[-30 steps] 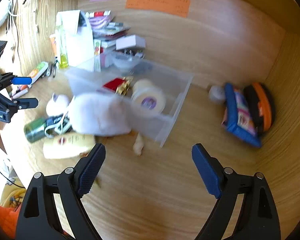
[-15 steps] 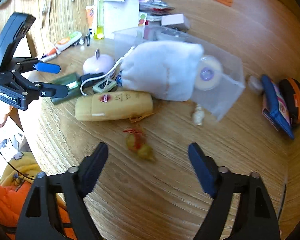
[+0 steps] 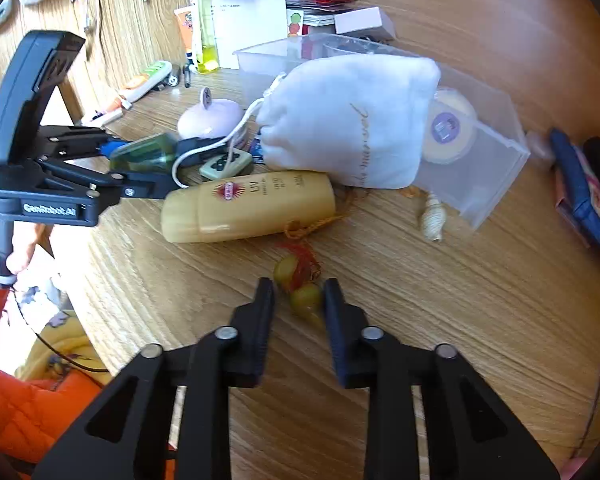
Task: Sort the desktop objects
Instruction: 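Grasp the green glass bottle with the left gripper while the right grasps the gourd, then lift the green bottle with the left gripper while the right lifts the gourd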
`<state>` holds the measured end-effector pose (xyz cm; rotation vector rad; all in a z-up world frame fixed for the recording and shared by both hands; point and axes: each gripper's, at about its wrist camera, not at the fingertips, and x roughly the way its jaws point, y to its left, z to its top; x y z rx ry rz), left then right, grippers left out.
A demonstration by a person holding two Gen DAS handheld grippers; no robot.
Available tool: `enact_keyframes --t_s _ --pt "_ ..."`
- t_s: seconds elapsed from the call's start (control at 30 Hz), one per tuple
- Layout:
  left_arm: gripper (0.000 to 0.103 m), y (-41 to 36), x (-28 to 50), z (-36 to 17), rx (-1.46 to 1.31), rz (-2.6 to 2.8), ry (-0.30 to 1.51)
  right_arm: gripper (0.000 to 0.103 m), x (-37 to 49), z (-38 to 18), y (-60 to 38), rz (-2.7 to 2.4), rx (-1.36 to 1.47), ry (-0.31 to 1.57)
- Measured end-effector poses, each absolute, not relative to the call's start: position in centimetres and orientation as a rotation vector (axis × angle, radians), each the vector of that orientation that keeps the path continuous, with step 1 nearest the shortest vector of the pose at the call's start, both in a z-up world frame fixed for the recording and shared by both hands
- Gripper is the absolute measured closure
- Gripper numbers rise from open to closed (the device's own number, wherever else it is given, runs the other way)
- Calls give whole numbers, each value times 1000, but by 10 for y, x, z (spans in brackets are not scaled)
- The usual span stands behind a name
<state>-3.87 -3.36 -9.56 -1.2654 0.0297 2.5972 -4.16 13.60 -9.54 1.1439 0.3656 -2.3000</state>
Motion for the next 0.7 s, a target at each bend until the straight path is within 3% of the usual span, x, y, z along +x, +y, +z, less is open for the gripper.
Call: enact_keyframes --t_s 0.4,0.7 --pt "48 -42 -31 -76 -1195 2666 -3 87 -34 -74 145 -2338 1082 304" --pt "62 -53 -23 -52 -1115 2723 -63 88 -29 -30 160 -2417 955 248"
